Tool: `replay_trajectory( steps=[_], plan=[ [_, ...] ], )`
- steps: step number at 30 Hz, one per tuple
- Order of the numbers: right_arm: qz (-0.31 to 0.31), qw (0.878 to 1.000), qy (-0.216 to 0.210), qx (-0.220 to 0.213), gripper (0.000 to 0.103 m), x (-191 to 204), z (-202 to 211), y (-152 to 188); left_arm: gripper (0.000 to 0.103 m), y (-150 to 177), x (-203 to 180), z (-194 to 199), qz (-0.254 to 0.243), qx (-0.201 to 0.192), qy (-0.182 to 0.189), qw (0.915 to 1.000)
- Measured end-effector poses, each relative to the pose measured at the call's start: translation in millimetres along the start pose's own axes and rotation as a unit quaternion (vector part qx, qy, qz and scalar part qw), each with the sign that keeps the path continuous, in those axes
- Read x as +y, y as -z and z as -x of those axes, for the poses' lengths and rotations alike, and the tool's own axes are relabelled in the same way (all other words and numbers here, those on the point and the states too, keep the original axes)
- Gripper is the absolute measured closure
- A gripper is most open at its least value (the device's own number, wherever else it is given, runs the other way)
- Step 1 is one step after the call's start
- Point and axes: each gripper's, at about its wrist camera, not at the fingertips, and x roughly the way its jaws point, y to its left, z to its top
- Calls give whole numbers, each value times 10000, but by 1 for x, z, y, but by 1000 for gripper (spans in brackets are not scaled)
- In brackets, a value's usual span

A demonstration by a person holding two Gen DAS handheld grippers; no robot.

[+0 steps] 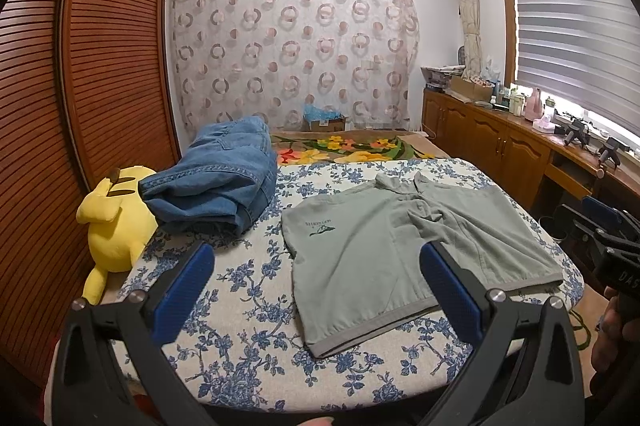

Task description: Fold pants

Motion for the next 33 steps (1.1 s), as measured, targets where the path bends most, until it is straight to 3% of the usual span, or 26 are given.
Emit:
replay_trajectory(
  steps=[33],
  plan=[
    [5,10000,-2,-6,10,1,0,0,0,-2,-1,5,-16,-37,5,10000]
  ],
)
